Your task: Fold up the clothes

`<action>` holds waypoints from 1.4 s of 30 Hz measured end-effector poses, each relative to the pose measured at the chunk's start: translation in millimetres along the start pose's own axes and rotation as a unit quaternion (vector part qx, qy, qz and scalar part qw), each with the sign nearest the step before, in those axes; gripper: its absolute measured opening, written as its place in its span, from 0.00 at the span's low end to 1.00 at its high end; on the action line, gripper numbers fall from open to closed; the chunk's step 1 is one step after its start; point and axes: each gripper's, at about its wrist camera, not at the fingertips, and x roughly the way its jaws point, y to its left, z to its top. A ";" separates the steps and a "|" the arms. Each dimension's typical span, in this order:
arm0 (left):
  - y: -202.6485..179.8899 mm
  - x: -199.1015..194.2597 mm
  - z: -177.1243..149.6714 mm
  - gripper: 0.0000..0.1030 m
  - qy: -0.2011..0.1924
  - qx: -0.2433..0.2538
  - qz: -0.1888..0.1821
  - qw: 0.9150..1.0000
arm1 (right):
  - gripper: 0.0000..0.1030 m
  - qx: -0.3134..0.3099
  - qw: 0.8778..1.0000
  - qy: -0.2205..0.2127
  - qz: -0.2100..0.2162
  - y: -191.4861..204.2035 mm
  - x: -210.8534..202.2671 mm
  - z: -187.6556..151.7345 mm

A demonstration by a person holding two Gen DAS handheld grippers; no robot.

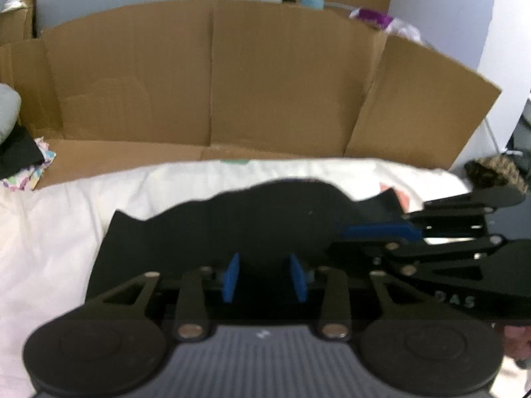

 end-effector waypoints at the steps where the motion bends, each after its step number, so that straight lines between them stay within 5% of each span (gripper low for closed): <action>1: 1.7 0.6 -0.6 0.42 -0.002 0.001 -0.001 1.000 | 0.21 0.000 1.000 0.006 -0.001 -1.2 2.5 -3.7; 9: 16.1 -11.7 -5.8 0.43 0.000 0.024 0.032 0.999 | 0.22 0.020 0.999 0.024 -0.023 -21.8 -3.6 -22.3; 11: 27.7 -16.9 -8.7 0.32 0.008 0.013 0.045 0.999 | 0.21 0.021 0.999 0.025 -0.030 -25.0 -10.7 -25.4; 17: 35.8 -53.2 -12.4 0.32 -0.006 -0.011 0.027 1.000 | 0.22 0.052 0.998 0.013 -0.023 -30.4 -39.3 -26.6; 22: 13.9 -61.8 -20.0 0.34 -0.012 -0.007 -0.013 1.000 | 0.48 0.044 0.999 0.003 -0.005 -16.3 -48.0 -28.1; 29: 0.3 -42.3 -33.2 0.31 0.009 0.008 -0.040 0.999 | 0.48 0.009 1.000 0.025 -0.002 13.9 -33.7 -34.9; 42: 20.0 -42.1 -62.3 0.33 0.057 0.023 -0.004 0.998 | 0.48 -0.013 0.998 0.063 0.002 15.9 -34.4 -67.4</action>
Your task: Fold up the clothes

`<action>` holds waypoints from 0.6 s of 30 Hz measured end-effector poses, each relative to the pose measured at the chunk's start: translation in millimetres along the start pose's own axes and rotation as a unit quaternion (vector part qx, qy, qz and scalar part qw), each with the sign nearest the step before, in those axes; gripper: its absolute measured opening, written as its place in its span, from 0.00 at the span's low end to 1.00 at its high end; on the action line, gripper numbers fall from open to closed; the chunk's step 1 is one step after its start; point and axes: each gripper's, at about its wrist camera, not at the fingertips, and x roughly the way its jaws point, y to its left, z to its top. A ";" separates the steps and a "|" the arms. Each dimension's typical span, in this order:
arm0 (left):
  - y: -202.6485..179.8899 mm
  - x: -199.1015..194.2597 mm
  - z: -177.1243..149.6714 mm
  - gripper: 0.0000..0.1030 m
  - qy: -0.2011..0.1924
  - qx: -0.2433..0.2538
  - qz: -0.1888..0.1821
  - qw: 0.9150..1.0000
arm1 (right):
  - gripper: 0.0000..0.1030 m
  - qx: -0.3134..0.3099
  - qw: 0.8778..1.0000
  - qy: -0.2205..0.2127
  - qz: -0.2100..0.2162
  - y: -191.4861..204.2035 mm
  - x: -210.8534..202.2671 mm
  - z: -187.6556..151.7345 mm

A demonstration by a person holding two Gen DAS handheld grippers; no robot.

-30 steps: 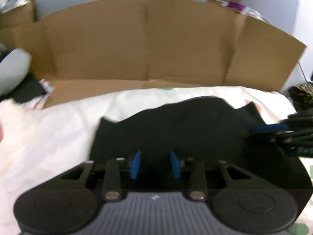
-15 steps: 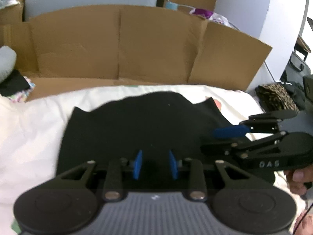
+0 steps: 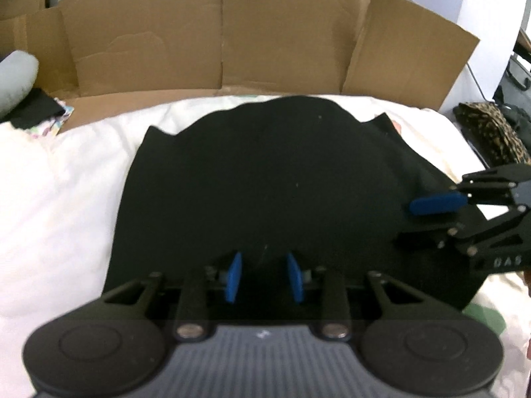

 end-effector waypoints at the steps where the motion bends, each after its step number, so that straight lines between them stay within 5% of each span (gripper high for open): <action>1: 0.1 -2.8 -1.1 0.34 0.004 0.002 0.001 1.000 | 0.48 0.006 1.000 0.000 0.001 -1.6 -2.6 -2.5; 18: 41.0 -63.0 -30.8 0.37 0.030 -0.057 0.029 0.997 | 0.48 0.024 1.000 0.012 -0.001 -18.3 -45.9 -33.0</action>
